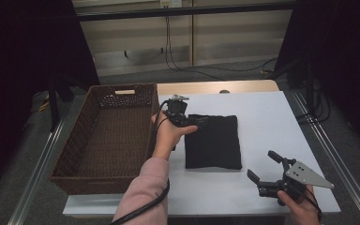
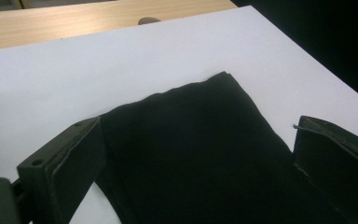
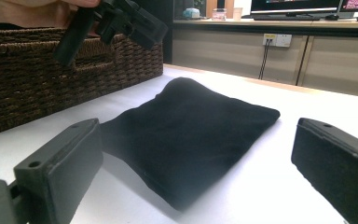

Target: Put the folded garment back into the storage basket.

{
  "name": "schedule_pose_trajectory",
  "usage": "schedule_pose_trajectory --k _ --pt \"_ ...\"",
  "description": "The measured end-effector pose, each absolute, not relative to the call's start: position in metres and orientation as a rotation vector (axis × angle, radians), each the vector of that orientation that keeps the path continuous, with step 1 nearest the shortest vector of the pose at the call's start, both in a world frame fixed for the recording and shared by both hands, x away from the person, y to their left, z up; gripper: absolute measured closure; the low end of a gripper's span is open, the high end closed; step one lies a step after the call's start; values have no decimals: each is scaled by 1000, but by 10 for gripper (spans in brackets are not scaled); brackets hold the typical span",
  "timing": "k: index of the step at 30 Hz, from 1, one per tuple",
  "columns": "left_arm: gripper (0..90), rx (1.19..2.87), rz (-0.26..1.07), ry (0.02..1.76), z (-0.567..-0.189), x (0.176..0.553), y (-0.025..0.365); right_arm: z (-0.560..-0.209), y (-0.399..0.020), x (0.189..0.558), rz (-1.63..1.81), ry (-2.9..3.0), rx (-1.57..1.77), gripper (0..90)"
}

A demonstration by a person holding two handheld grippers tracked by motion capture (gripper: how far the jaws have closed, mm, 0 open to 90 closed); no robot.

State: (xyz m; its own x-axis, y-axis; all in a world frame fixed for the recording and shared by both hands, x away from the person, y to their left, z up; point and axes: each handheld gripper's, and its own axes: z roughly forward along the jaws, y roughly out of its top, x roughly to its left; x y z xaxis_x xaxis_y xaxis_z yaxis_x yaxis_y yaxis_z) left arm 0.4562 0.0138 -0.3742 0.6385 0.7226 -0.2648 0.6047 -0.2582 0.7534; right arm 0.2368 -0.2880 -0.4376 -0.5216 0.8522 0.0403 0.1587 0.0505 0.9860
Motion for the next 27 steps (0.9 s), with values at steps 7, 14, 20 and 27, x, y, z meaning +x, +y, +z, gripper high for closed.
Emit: schedule_pose_trajectory --k 7,14,20,27 --pt "49 1964 171 1067 -381 464 9 -438 -288 237 1519 1744 1011 16" --pt "70 1969 183 1084 -389 471 3 -437 -289 237 1517 1747 1003 17" --pt "90 1968 204 1102 -398 478 2 -437 -289 237 1518 1748 1002 17" --pt "104 1968 209 1114 -405 484 4 -437 -289 237 1514 1749 1007 18"
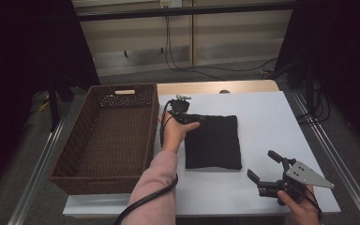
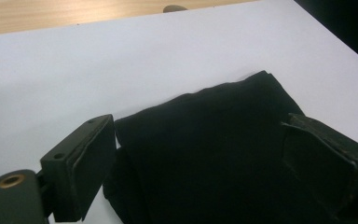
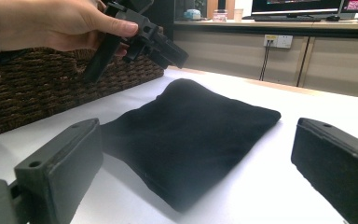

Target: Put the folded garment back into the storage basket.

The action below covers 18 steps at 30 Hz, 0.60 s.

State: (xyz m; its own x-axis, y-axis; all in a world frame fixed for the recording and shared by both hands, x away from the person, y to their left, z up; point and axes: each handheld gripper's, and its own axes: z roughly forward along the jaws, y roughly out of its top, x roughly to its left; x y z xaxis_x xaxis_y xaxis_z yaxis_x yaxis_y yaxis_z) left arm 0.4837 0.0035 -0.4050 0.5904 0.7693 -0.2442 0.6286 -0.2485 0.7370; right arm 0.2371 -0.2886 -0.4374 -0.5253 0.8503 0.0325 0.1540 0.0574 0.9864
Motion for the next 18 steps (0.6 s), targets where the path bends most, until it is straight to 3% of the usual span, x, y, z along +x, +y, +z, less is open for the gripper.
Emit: schedule_pose_trajectory --k 18 --pt "160 1995 228 1150 -421 497 6 -437 -288 238 1520 1745 1003 18"
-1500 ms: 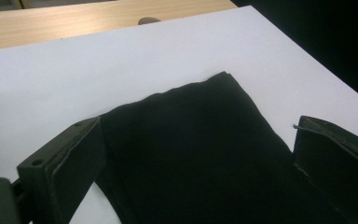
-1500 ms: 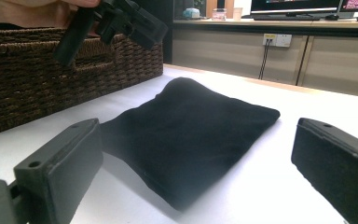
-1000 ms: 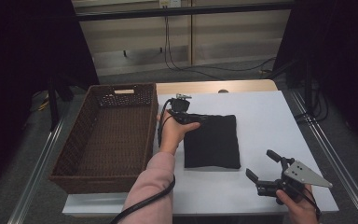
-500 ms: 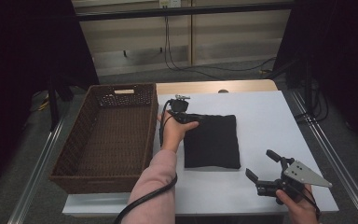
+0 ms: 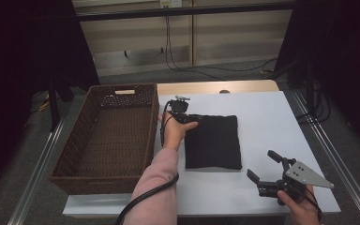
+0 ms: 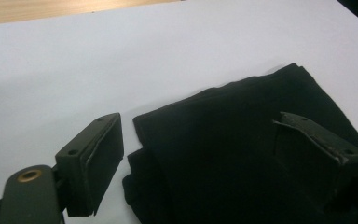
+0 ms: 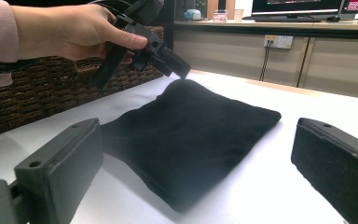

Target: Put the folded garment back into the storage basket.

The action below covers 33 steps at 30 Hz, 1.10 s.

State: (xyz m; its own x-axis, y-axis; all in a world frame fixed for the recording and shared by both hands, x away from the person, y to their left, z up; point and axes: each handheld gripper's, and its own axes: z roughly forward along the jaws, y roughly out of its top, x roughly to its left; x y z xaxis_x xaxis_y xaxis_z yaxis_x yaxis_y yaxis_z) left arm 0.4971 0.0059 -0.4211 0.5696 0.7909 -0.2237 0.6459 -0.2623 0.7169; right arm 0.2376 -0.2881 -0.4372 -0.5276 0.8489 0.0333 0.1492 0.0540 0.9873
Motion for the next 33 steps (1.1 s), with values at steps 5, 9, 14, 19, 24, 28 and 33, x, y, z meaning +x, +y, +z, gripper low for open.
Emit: schedule_pose_trajectory --k 5,9,14,19,24,28,33 --pt "167 1998 225 1162 -427 500 7 -437 -288 238 1516 1747 1005 18" --pt "179 2002 224 1170 -432 501 6 -437 -288 238 1524 1744 1002 18" --pt "184 2021 220 1173 -439 502 6 -437 -289 238 1521 1744 1008 18" --pt "190 2029 235 1185 -445 504 5 -437 -289 238 1524 1742 1009 18" --pt "186 2038 230 1179 -446 505 5 -437 -289 238 1525 1742 1008 18" --pt "188 2053 234 1171 -448 506 2 -437 -289 238 1534 1740 1008 18" --pt "189 2066 230 1179 -451 506 0 -437 -289 238 1537 1738 1007 19"
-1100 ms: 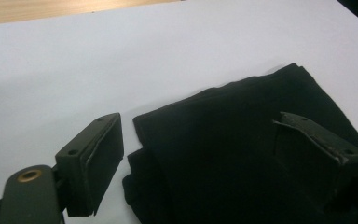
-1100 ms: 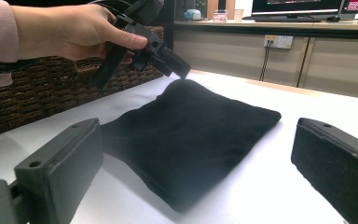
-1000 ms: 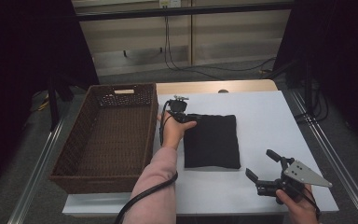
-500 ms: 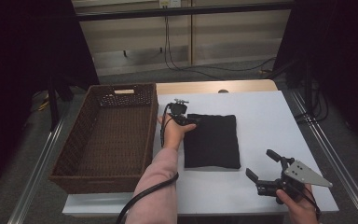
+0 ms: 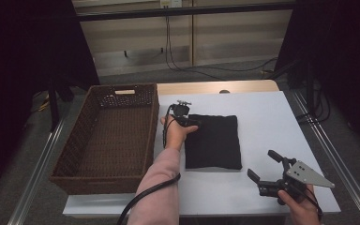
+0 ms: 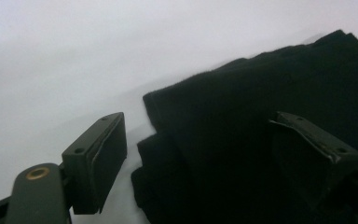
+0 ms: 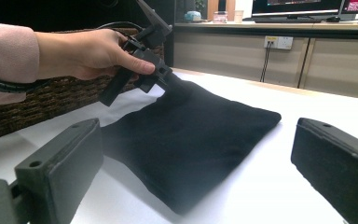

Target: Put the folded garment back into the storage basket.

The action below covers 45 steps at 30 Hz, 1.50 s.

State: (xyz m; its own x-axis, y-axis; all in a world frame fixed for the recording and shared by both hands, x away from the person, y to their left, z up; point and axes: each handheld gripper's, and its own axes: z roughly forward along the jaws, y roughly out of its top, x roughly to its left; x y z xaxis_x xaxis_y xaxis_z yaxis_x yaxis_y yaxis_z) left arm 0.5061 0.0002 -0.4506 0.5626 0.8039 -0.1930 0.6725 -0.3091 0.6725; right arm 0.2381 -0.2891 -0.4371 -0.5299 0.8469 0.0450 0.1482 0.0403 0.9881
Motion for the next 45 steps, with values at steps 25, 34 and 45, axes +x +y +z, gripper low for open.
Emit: schedule_pose_trajectory --k 25,34,45 --pt "435 2066 188 1141 -455 503 0 -437 -289 239 1528 1739 1008 20" --pt "624 2065 104 1173 -452 500 -8 -437 -289 239 1529 1739 1008 21" --pt "763 2101 42 1249 -445 499 -16 -437 -288 240 1526 1744 1001 22"
